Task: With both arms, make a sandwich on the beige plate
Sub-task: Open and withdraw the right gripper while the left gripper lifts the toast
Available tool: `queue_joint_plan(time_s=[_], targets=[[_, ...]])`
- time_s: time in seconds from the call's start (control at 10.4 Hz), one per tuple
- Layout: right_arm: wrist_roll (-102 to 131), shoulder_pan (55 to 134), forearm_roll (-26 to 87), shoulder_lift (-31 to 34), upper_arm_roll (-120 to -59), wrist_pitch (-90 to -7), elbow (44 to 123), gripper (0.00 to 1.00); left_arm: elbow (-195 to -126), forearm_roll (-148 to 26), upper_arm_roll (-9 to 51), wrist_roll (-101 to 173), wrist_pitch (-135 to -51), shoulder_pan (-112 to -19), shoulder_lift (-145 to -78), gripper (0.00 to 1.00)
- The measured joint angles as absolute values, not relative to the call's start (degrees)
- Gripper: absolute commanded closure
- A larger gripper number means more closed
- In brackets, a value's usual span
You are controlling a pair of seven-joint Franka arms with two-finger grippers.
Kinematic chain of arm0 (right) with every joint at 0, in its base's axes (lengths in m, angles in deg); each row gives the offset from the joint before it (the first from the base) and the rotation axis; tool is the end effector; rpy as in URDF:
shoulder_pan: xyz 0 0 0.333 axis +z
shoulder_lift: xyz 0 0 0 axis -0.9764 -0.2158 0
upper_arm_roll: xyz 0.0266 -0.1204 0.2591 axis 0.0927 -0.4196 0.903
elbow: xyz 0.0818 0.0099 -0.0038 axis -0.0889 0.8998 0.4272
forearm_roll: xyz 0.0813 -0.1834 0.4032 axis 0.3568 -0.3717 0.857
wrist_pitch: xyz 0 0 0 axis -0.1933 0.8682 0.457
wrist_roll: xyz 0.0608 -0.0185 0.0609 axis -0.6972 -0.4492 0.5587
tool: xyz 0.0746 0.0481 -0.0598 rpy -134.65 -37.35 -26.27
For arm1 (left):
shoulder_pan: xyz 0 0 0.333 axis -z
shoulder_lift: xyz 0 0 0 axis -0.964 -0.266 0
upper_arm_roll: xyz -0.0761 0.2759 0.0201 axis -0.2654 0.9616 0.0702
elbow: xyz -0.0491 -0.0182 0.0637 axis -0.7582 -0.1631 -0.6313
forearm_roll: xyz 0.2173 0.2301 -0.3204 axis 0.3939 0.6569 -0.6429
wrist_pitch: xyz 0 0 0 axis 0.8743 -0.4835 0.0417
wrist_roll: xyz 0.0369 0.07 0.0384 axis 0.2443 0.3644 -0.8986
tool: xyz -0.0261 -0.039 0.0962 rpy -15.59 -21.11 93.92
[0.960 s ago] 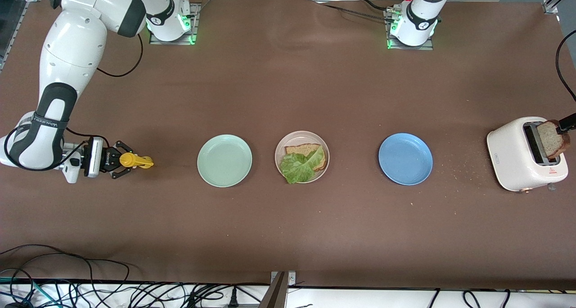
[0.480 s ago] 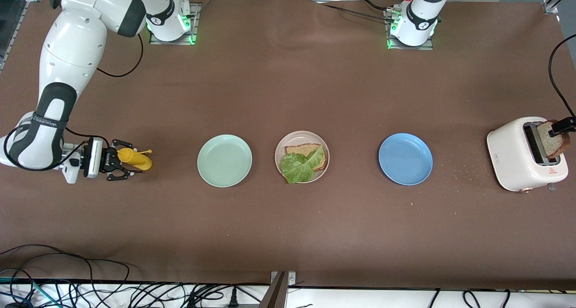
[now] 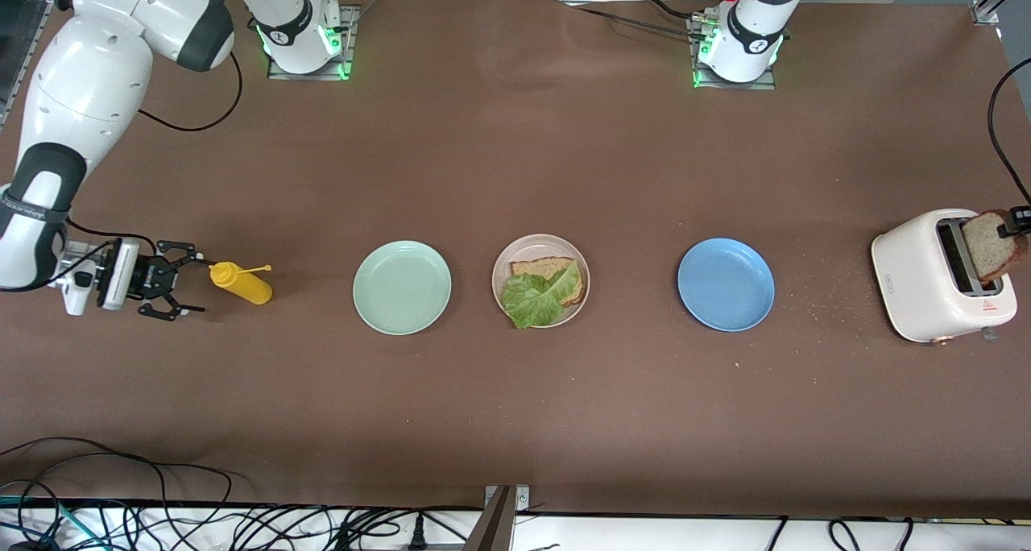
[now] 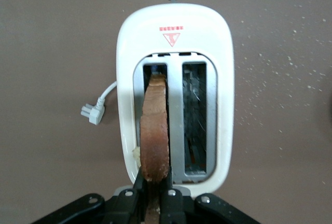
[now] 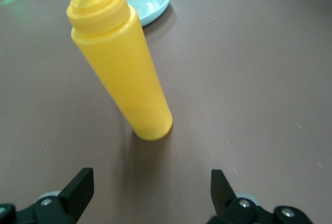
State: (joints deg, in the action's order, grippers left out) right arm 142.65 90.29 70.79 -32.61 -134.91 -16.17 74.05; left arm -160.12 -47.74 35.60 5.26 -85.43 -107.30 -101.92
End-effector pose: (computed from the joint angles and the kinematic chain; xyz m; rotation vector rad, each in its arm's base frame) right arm 0.6136 -0.2651 0.1214 -1.9452 -1.4446 -0.6330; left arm 0.5834 0.3335 0.3604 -3.1263 -0.0893 0.1717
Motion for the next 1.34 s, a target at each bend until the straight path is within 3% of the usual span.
queue_joint_plan(time_s=[0.19, 0.77, 1.34], targets=[[134.49, 88.1, 65.62, -32.01, -136.23, -15.24, 68.04, 0.0, -155.49, -47.74, 35.17, 5.27, -78.68, -106.02, -101.79, 1.0], [92.81, 88.75, 62.58, -30.03, -149.6, -0.79, 49.64, 0.0, -147.35, -48.3, 35.0, 5.41, -64.99, -100.24, -102.45, 1.0], [57.35, 105.15, 60.48, -29.42, -165.49, 1.74, 47.19, 0.0, -145.31, -69.48, 34.67, 15.47, -55.54, -87.44, -105.21, 1.0]])
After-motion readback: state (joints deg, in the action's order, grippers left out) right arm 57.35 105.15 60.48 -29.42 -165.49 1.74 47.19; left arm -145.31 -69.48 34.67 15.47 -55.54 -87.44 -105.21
